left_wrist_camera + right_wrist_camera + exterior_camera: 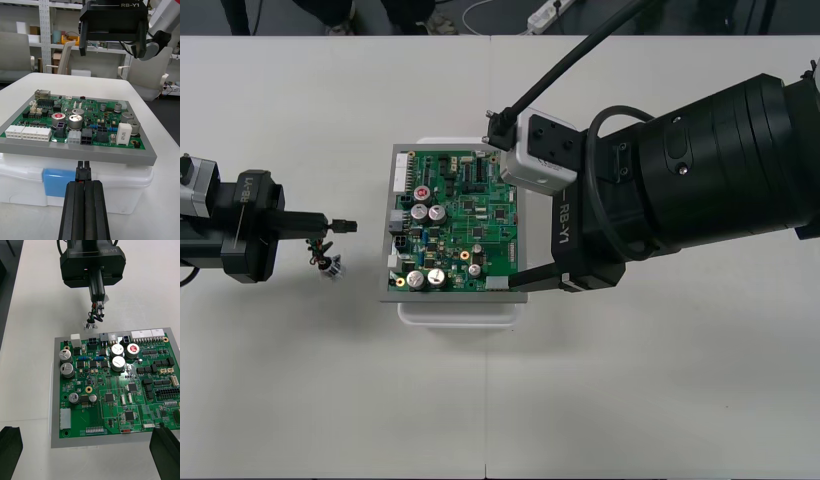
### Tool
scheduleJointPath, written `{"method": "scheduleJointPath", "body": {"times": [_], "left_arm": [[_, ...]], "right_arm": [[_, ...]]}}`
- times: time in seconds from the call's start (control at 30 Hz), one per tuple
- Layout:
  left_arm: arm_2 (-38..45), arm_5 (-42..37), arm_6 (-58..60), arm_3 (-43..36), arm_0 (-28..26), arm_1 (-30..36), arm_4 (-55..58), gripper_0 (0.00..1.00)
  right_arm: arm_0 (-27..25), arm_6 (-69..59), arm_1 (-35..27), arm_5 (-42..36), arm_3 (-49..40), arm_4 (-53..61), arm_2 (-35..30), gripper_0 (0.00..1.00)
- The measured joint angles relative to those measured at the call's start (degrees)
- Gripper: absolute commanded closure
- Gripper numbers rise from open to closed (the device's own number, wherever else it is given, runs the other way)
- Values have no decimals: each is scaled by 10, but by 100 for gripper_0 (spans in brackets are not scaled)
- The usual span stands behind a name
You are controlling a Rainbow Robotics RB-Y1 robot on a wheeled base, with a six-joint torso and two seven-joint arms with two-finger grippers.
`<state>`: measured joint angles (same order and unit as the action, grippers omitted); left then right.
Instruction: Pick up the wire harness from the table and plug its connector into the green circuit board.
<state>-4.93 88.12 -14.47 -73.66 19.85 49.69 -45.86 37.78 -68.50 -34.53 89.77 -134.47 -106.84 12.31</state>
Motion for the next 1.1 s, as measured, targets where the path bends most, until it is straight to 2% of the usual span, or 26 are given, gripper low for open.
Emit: {"method": "scheduleJointPath", "body": {"times": [0.47, 0.73, 1.1], "left_arm": [[0, 0, 0, 1, 0, -24, 0, 100], [0, 0, 0, 1, 0, -32, -1, 100], [0, 0, 0, 2, 0, -38, -1, 100]], "right_arm": [[0, -52, 0, 0, -8, -20, 24, 1], [0, 24, 0, 0, -18, -89, 27, 1], [0, 25, 3, 0, -18, -117, 31, 1]]}}
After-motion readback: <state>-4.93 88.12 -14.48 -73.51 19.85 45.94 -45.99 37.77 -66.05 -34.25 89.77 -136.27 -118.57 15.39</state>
